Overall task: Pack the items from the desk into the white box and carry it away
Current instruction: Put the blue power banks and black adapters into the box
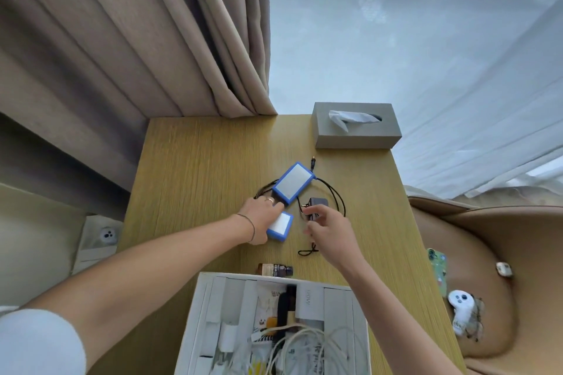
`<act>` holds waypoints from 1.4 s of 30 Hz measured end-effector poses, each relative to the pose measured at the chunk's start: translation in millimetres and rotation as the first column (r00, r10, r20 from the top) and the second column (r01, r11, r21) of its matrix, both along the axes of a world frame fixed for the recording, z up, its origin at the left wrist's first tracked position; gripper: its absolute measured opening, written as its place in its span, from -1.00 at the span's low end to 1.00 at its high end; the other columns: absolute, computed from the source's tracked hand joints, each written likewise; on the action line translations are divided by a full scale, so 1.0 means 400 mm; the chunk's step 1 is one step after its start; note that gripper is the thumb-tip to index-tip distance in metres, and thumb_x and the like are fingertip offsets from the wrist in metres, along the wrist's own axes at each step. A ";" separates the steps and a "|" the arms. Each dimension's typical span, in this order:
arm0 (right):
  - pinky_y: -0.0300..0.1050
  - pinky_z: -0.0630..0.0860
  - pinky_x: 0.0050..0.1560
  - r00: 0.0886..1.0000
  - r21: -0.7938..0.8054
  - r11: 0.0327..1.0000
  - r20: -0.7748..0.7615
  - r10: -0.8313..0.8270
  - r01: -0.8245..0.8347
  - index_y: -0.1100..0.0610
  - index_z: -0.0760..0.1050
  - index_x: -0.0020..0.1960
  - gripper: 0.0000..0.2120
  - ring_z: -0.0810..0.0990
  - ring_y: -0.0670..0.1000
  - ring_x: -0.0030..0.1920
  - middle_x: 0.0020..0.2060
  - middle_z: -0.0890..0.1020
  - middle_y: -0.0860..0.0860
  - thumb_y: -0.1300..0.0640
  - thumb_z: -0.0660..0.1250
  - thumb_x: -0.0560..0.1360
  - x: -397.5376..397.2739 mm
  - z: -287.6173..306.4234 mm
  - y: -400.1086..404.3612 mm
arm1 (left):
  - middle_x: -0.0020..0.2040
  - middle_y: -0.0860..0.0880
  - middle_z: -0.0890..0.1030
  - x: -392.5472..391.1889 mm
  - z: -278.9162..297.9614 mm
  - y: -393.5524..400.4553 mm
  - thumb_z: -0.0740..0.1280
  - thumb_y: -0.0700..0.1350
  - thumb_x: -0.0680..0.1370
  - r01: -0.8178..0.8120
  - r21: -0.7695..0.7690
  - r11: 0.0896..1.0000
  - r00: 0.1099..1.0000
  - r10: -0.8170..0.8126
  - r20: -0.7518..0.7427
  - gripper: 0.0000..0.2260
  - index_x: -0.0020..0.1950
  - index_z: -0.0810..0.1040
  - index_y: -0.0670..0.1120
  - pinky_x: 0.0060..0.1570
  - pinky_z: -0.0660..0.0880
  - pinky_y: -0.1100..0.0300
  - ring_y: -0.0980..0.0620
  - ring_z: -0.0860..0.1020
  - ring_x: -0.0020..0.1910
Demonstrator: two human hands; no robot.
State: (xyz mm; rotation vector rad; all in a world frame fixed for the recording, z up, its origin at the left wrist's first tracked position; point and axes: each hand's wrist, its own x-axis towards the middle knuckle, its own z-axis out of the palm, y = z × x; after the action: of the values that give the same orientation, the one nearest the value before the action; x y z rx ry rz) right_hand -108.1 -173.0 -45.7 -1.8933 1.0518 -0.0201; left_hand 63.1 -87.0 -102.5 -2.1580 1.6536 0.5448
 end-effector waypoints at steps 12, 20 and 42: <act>-0.10 0.58 0.03 0.982 0.062 0.994 0.160 -0.099 0.091 0.01 0.66 0.12 -0.63 0.64 -0.18 -0.07 -0.10 0.71 -0.10 0.35 0.23 0.49 0.024 0.030 0.015 | 0.21 0.03 0.54 0.064 0.172 0.085 0.53 -0.14 0.42 -0.504 0.027 0.864 0.471 0.301 -0.829 -0.45 0.34 0.42 0.08 0.17 0.57 0.11 0.07 0.54 0.19; -0.05 0.45 0.38 0.968 0.177 0.962 0.173 0.180 -0.210 0.05 0.53 0.39 -0.45 0.54 -0.17 0.30 0.24 0.62 -0.15 0.31 0.47 0.43 0.072 0.032 0.100 | 0.20 -0.27 0.58 0.058 0.242 0.148 0.37 -0.01 0.49 -0.815 0.348 0.464 -0.342 0.100 -0.934 -0.53 0.32 0.49 -0.25 0.21 0.51 -0.02 -0.19 0.57 0.17; -0.28 0.27 -0.37 0.797 0.257 0.914 0.595 0.107 -0.315 0.15 0.47 -0.25 -0.63 0.27 -0.16 -0.45 -0.51 0.33 -0.21 0.18 0.11 0.71 0.109 0.307 0.167 | 0.20 -0.16 0.58 -0.097 0.356 0.339 0.43 0.35 0.36 -0.947 0.060 0.316 -0.091 -0.082 -0.992 -0.22 0.36 0.47 -0.19 0.24 0.45 -0.04 -0.11 0.54 0.20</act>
State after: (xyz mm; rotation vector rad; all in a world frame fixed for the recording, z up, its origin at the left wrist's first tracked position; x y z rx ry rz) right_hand -64.6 -106.1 77.0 -1.5229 0.3874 -0.2450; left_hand 24.2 48.5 39.8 -3.6902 1.1707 2.4662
